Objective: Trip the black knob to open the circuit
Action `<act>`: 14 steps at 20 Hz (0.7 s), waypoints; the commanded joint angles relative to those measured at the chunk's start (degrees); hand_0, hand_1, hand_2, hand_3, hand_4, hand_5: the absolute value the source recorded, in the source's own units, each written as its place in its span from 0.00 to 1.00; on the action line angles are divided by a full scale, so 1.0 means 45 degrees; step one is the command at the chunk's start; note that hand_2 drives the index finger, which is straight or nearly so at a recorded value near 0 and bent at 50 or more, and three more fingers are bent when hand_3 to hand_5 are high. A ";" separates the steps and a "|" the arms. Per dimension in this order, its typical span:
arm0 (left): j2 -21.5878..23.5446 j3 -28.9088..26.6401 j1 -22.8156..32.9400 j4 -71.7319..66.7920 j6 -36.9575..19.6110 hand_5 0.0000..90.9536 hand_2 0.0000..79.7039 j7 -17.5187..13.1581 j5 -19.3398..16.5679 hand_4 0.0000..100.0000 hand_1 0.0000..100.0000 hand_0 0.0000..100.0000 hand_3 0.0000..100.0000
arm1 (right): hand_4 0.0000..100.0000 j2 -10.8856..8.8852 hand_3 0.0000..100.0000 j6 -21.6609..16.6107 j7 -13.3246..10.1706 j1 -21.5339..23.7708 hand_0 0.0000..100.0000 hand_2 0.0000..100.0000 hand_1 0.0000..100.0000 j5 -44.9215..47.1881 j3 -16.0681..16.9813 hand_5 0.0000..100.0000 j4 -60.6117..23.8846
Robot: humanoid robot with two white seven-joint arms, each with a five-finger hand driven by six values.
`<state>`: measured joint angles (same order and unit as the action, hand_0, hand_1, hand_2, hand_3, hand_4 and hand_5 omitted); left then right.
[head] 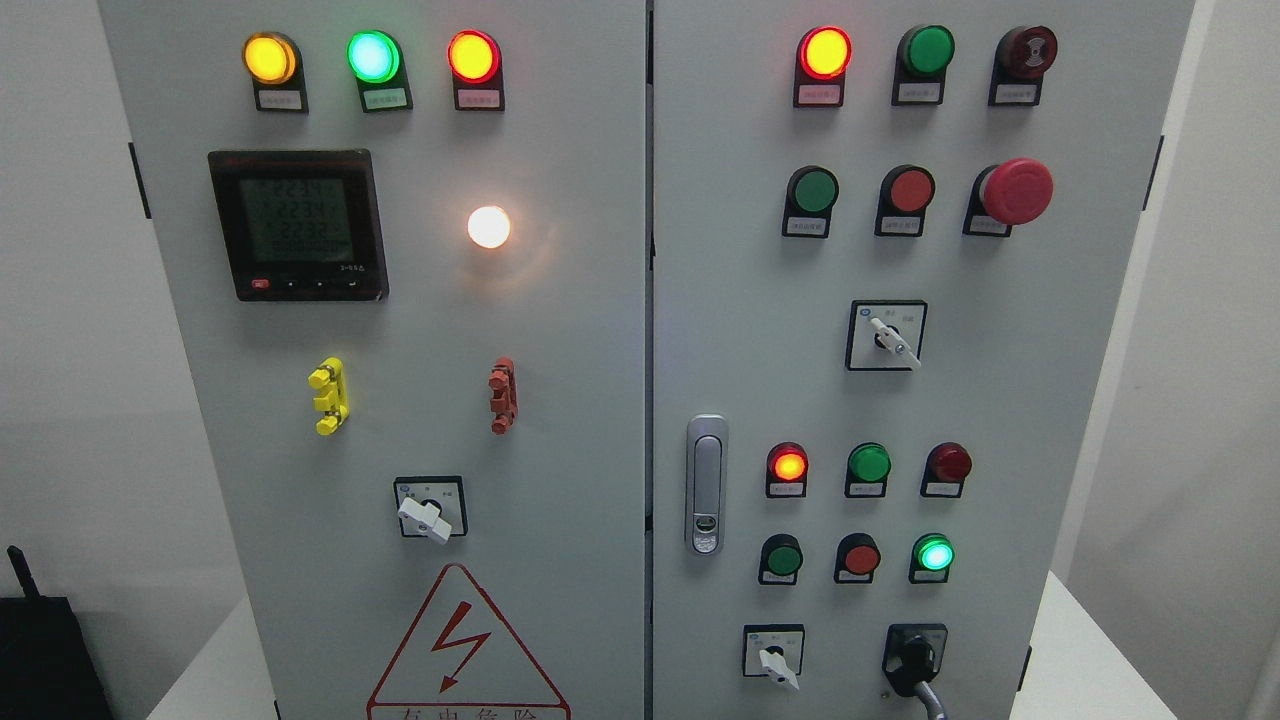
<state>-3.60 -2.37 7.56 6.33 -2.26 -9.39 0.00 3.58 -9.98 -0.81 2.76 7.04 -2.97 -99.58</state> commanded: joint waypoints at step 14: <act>0.0000 0.0000 0.0000 0.0000 0.0015 0.00 0.00 -0.0003 -0.0293 0.00 0.39 0.12 0.00 | 1.00 -0.0286 1.00 0.0107 0.0082 -0.0028 0.00 0.00 0.00 0.0388 0.0347 1.00 0.0020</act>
<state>-3.60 -2.37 7.56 6.33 -2.23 -9.39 0.00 3.16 -9.56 -0.06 2.65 7.79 -1.73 -99.50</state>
